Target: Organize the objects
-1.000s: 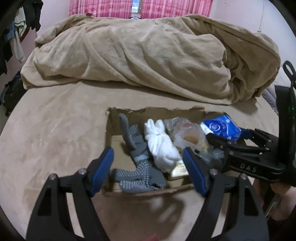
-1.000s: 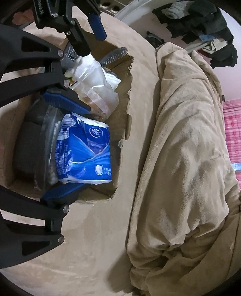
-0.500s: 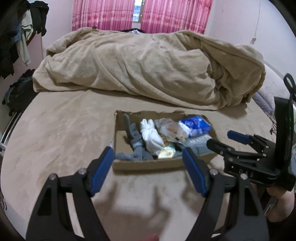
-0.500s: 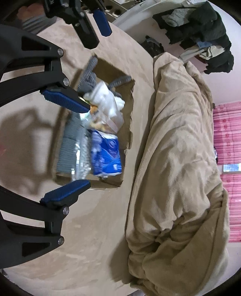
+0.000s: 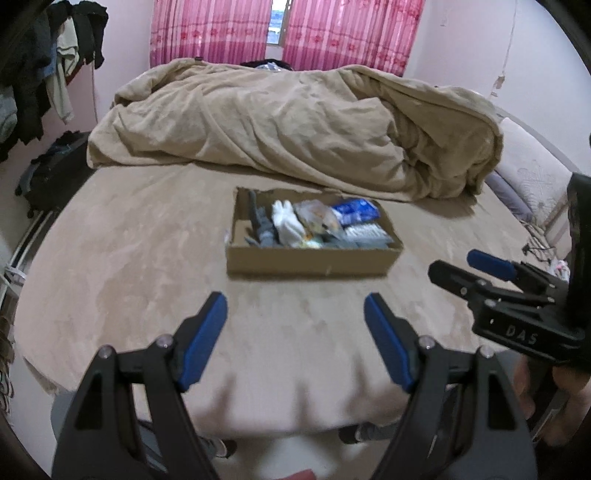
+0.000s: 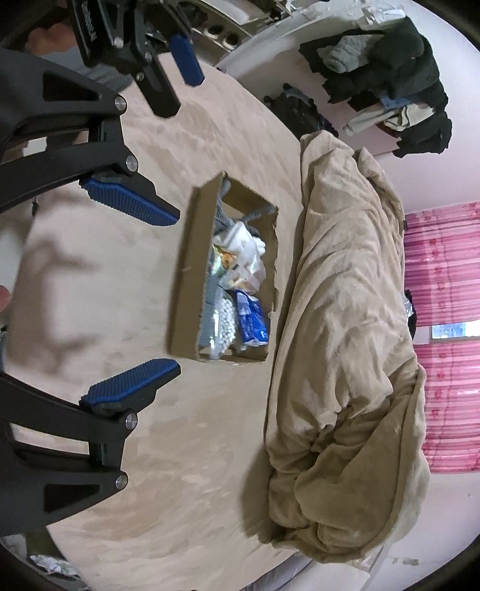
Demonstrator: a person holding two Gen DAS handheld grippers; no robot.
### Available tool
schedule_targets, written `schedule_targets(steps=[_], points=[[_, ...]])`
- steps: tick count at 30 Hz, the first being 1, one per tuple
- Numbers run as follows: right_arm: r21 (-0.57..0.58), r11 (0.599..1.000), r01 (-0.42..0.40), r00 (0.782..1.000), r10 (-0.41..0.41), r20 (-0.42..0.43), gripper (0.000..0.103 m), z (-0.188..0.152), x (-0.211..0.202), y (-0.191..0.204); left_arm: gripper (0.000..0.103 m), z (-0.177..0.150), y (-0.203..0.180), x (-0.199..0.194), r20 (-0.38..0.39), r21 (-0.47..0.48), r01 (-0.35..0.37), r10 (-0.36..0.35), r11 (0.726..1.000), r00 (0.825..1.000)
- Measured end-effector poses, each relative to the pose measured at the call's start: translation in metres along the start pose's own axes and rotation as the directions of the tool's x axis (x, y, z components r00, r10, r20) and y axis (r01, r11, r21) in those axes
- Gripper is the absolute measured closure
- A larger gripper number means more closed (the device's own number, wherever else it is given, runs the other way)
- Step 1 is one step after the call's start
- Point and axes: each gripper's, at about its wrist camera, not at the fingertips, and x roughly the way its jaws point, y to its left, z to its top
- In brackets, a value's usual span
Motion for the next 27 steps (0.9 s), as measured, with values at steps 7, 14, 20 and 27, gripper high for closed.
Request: schedule_targets(steps=[7, 14, 20, 27], points=[[0.025, 1.000, -0.015, 1.000, 0.015, -0.011, 0.025, -0.029, -0.028, 0.018, 0.025, -0.022, 0.000, -0.012, -0.021, -0.007, -0.003, 0.003, 1.000, 1.000], [0.015, 1.000, -0.020, 0.999, 0.021, -0.033, 0.025, -0.044, -0.030, 0.025, 0.025, -0.028, 0.001, -0.016, -0.013, -0.016, -0.012, 0.011, 1.000, 1.000], [0.020, 1.000, -0.018, 1.000, 0.018, -0.026, 0.025, -0.043, -0.030, 0.022, 0.025, -0.028, -0.004, -0.016, -0.015, 0.000, -0.005, 0.005, 1.000, 1.000], [0.026, 0.999, -0.029, 0.999, 0.030, -0.037, 0.025, -0.044, -0.027, 0.019, 0.025, -0.028, -0.006, -0.014, -0.016, -0.001, -0.004, 0.004, 1.000, 1.000]])
